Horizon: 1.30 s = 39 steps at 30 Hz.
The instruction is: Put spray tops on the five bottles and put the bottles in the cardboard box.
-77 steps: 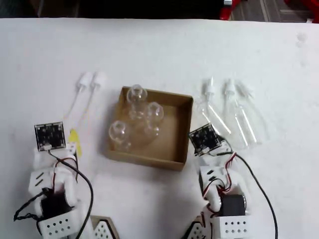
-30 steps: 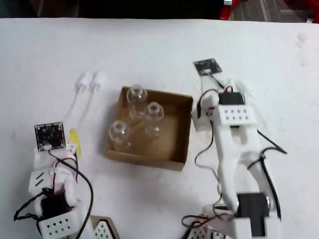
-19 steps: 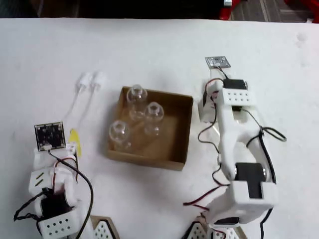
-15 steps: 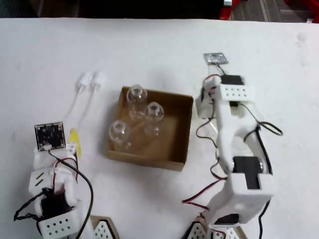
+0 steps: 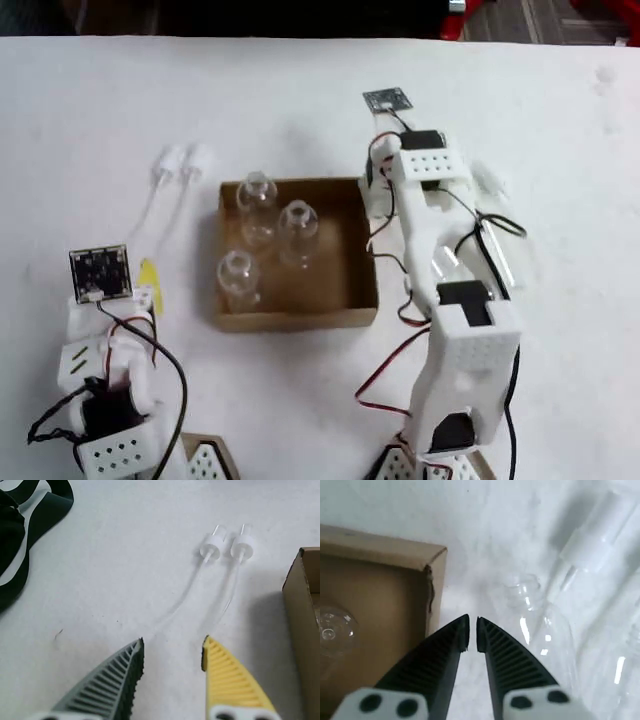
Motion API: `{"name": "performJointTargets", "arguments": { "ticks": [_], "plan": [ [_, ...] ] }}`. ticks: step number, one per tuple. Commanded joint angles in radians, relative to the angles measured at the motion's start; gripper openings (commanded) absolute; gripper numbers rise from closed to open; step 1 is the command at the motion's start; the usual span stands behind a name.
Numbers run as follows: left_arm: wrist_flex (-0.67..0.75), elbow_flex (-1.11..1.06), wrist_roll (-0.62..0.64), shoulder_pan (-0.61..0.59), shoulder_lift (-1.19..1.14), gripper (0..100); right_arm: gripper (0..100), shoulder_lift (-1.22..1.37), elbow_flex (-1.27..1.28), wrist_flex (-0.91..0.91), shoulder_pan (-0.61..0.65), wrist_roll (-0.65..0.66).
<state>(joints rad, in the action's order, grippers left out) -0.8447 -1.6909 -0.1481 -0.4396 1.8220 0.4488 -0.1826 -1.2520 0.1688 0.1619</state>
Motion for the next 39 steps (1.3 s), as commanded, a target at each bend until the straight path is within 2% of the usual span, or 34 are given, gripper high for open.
{"name": "performJointTargets", "arguments": {
  "ticks": [1, 5, 8, 10, 13, 16, 24, 32, 39],
  "plan": [
    [-0.006, -0.002, -0.011, -0.005, 0.008, 18, 1.7, -0.016, -0.097, -0.054, 0.007, -0.003],
    [-0.006, -0.002, -0.011, -0.005, 0.008, 18, 1.8, -0.082, -0.244, -0.177, -0.041, 0.000],
    [-0.005, -0.002, -0.011, -0.005, 0.008, 18, 1.9, -0.134, -0.381, -0.271, -0.022, 0.005],
    [-0.005, -0.002, -0.011, -0.005, 0.008, 18, 3.1, -0.154, -0.477, -0.326, 0.028, 0.055],
    [-0.005, -0.002, -0.011, -0.005, 0.008, 18, 10.8, -0.165, -0.597, -0.401, 0.147, 0.126],
    [-0.005, -0.002, -0.011, -0.005, 0.008, 18, 18.0, -0.165, -0.674, -0.443, 0.277, 0.141],
    [-0.005, -0.002, -0.011, -0.005, 0.008, 18, 18.0, -0.150, -0.703, -0.420, 0.507, 0.112],
    [-0.005, -0.002, -0.011, -0.005, 0.008, 18, 18.0, -0.050, -0.750, -0.403, 0.522, -0.028],
    [-0.003, -0.002, -0.011, -0.005, 0.008, 18, 18.0, 0.013, -0.752, -0.403, 0.519, -0.078]
  ]
}}
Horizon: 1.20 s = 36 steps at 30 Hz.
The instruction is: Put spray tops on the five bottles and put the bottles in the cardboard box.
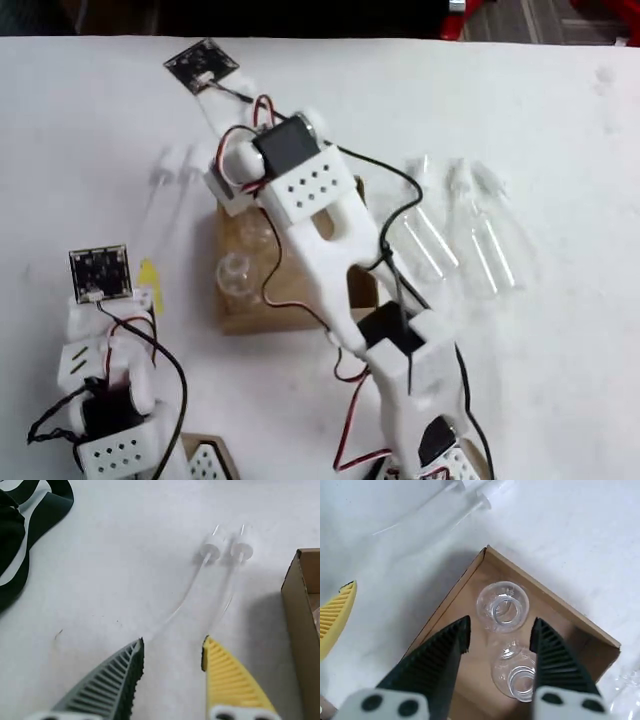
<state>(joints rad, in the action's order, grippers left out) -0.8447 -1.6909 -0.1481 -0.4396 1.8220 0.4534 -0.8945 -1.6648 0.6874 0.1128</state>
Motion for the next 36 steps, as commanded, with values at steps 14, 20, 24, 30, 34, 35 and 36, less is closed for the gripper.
{"name": "performJointTargets", "arguments": {
  "ticks": [14, 20, 24, 30, 34, 35, 36],
  "plan": [
    [-0.003, -0.002, -0.011, -0.005, 0.008, 18, 17.6, 0.111, -0.038, 0.018, -0.002, -0.029],
    [-0.003, -0.002, -0.011, -0.005, 0.008, 18, 17.6, 0.113, -0.038, 0.033, -0.004, -0.028],
    [-0.003, -0.002, -0.011, -0.005, 0.008, 18, 15.9, 0.114, -0.035, 0.045, -0.004, -0.029],
    [-0.003, -0.002, -0.011, -0.005, 0.008, 18, 6.8, 0.114, -0.038, 0.045, -0.004, -0.029],
    [-0.003, -0.002, -0.011, -0.005, 0.008, 18, 3.4, 0.114, -0.038, 0.051, -0.004, -0.023],
    [-0.003, -0.002, -0.011, -0.005, 0.008, 18, 2.9, 0.114, -0.037, 0.064, -0.004, -0.021],
    [-0.003, -0.002, -0.011, -0.005, 0.008, 18, 2.6, 0.114, -0.037, 0.077, -0.002, -0.021]
  ]
}}
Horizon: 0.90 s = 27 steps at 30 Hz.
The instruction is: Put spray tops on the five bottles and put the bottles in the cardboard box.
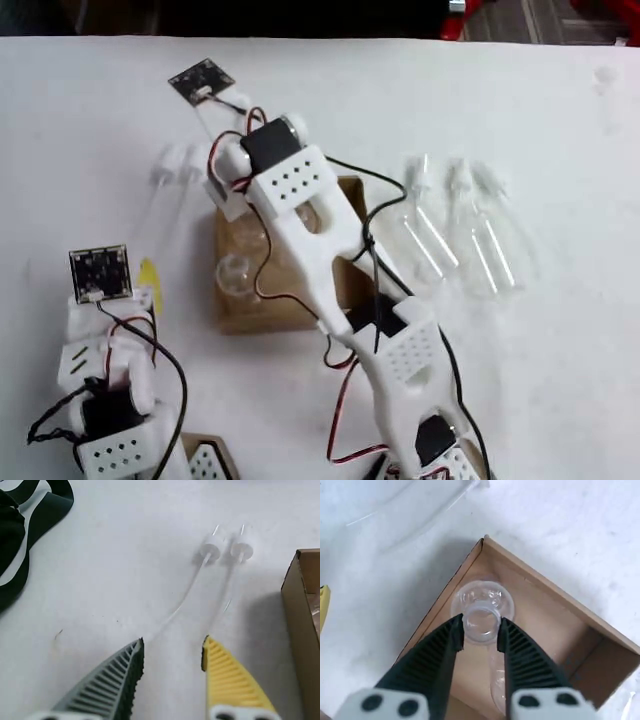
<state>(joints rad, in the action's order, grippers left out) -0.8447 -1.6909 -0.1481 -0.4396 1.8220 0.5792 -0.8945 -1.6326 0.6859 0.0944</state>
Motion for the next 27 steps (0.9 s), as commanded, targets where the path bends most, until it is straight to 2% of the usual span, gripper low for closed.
{"name": "performJointTargets", "arguments": {
  "ticks": [1, 8, 20, 27],
  "plan": [
    [-0.003, -0.002, -0.011, -0.005, 0.008, 18, 2.7, -0.012, -0.035, 0.059, -0.001, -0.003],
    [-0.003, -0.002, -0.011, -0.005, 0.008, 18, 2.7, -0.010, -0.029, 0.148, 0.004, -0.003],
    [-0.003, -0.002, -0.011, -0.005, 0.008, 18, 3.6, 0.068, -0.040, 0.160, 0.004, -0.009],
    [0.000, -0.002, -0.011, -0.005, 0.008, 18, 14.2, 0.044, -0.040, 0.153, 0.007, -0.011]
  ]
}}
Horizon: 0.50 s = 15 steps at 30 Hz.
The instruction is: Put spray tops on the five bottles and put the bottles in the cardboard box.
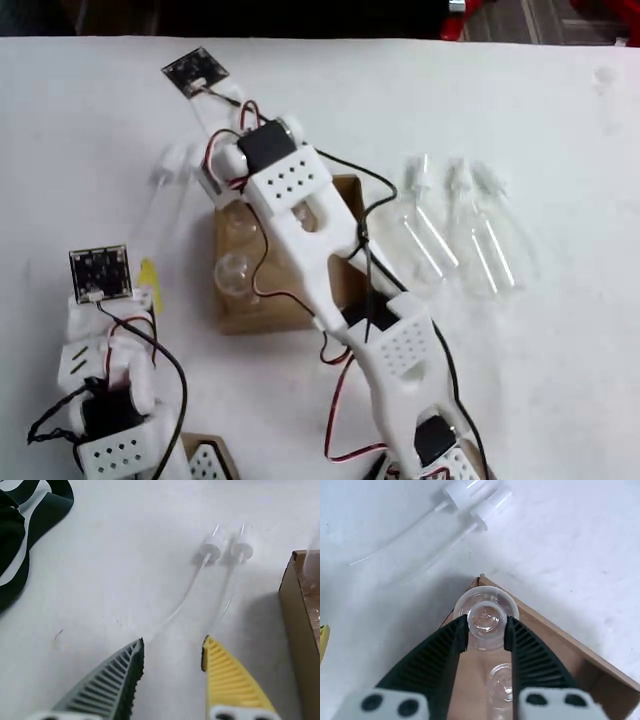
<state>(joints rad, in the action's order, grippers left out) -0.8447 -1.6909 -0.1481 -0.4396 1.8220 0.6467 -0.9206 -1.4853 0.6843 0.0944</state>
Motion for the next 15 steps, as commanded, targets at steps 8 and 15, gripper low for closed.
{"name": "performJointTargets", "arguments": {
  "ticks": [8, 15],
  "plan": [
    [0.000, -0.002, -0.011, -0.005, 0.008, 18, 14.8, -0.114, -0.014, -0.028, -0.002, -0.008],
    [0.000, -0.002, -0.011, -0.005, 0.008, 18, 14.9, -0.292, -0.014, -0.094, -0.096, -0.009]
  ]
}}
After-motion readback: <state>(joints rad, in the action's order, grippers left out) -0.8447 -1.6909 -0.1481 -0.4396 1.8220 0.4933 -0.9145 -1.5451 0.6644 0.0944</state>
